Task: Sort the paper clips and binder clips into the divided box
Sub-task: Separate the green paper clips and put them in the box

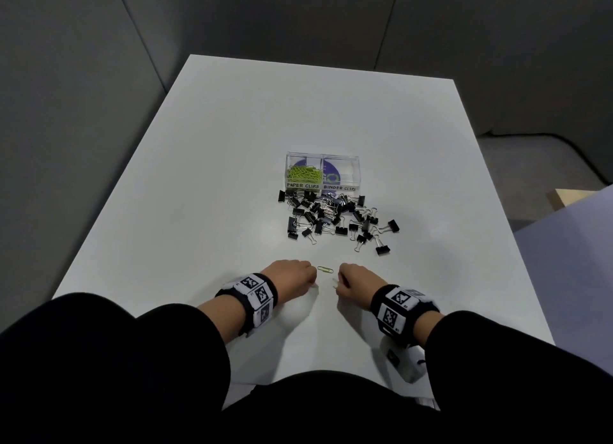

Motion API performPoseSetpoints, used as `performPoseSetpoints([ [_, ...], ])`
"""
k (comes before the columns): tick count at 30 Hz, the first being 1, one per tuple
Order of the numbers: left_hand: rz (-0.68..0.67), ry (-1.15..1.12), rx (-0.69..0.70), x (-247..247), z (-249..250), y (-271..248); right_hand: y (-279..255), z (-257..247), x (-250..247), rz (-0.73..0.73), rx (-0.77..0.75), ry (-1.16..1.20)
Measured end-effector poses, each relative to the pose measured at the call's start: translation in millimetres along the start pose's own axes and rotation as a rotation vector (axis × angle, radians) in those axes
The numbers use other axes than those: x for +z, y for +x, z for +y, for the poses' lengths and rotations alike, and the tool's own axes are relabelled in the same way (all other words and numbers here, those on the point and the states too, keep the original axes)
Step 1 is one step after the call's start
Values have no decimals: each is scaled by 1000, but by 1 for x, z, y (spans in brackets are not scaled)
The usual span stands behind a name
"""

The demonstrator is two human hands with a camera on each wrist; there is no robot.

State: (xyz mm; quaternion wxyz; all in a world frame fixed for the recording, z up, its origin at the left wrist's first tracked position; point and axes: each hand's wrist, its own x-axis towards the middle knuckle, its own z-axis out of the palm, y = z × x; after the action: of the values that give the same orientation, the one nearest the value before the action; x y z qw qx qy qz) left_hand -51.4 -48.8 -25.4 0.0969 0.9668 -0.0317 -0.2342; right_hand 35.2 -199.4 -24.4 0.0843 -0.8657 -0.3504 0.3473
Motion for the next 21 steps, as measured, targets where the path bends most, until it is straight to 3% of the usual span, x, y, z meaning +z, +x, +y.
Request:
performPoseSetpoints([
  [3,31,-146,-73,-6,-13,-1,3,3,-7,50,25,90],
  [8,25,-188,-131,-10,-33,-7,14,0,-16,72,25,160],
  [17,65,-148,-94,-22,-25,8,13,23,-36,244,76,285],
  [21,-16,-96,-79,-30,-9,32,-2,38,-34,151,111,208],
])
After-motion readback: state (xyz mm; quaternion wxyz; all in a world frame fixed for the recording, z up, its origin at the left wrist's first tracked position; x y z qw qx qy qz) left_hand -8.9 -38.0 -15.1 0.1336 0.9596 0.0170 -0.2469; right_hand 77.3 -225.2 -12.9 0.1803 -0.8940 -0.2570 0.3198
